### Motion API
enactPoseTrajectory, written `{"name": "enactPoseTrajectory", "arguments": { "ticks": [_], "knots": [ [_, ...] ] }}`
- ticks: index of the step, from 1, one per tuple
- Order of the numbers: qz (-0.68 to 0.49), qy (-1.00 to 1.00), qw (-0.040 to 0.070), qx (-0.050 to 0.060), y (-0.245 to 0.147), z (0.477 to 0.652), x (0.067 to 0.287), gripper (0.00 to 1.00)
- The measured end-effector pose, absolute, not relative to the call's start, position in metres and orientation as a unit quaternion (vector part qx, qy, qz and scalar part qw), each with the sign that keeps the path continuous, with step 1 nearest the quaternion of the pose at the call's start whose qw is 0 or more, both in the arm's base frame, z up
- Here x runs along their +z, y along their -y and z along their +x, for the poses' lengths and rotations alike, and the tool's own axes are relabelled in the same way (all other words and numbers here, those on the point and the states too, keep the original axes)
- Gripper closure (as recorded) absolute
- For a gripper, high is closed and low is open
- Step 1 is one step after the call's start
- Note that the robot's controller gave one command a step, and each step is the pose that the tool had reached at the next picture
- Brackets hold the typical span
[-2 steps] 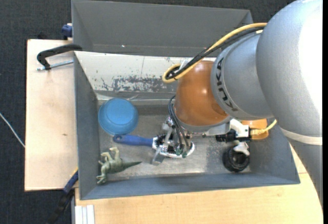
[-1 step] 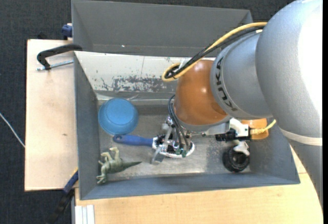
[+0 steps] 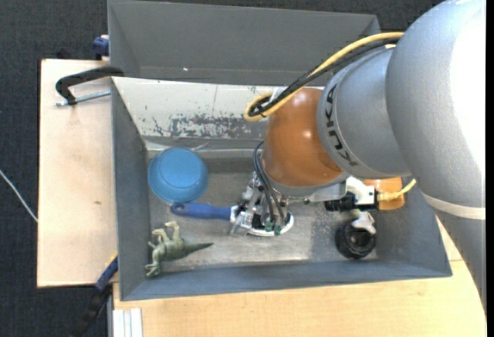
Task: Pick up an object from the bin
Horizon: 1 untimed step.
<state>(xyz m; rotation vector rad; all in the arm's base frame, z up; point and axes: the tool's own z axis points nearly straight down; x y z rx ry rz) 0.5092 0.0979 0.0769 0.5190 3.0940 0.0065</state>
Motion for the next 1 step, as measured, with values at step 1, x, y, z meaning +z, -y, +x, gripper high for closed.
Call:
{"name": "enactPoseTrajectory", "arguments": {
  "ticks": [1],
  "knots": [
    [0.165,-0.986,0.002,0.002,-0.0989,0.5103,0.1028,1.0]
  ]
}}
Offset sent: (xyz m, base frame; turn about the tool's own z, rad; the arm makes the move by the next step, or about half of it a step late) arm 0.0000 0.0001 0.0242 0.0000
